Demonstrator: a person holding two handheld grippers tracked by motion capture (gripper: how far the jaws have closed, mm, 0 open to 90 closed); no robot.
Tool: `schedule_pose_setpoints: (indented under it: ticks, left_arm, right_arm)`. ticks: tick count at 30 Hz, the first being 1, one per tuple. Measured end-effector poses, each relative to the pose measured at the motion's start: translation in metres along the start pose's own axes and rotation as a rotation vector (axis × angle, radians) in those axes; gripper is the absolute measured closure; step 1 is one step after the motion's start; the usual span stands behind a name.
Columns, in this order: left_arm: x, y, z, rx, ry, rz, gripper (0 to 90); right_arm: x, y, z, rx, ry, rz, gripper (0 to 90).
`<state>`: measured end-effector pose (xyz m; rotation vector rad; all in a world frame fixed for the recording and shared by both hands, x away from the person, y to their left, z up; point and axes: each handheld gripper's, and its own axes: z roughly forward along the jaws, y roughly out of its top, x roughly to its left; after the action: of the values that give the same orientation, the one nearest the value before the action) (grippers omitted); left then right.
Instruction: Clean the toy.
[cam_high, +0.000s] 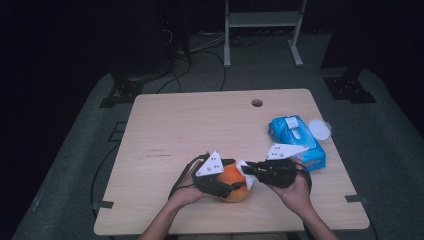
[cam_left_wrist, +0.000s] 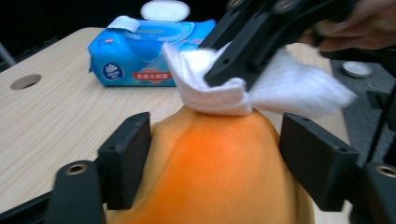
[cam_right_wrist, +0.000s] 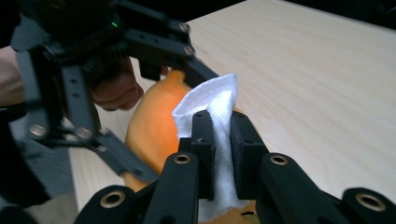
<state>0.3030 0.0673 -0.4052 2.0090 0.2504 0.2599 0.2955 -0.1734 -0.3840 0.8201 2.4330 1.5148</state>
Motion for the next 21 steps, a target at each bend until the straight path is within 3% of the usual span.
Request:
schedule_pose_setpoints:
  ticks: [3, 7, 13, 15, 18, 21]
  left_arm:
    - [0.006, 0.000, -0.010, -0.024, -0.046, -0.015, 19.7]
    - [0.016, -0.007, -0.020, -0.036, -0.046, -0.040, 14.1]
    - [0.022, -0.025, -0.005, -0.012, -0.085, -0.100, 9.7]
    - [0.018, -0.028, 0.003, -0.015, -0.077, -0.102, 9.9]
    - [0.015, -0.028, 0.007, -0.007, -0.029, -0.102, 22.0]
    - [0.014, -0.028, 0.009, -0.009, -0.015, -0.115, 26.0]
  right_arm:
    - [-0.007, -0.005, -0.004, -0.003, -0.004, 0.028, 80.8]
    - [-0.014, -0.011, -0.009, -0.001, -0.023, 0.045, 80.7]
    - [-0.020, -0.013, -0.012, -0.004, -0.017, 0.053, 80.5]
    - [-0.020, -0.012, -0.011, -0.001, -0.034, 0.039, 80.4]
    - [-0.024, -0.013, -0.012, 0.004, -0.069, 0.027, 80.5]
    - [-0.022, -0.011, -0.015, -0.009, -0.072, 0.031, 80.8]
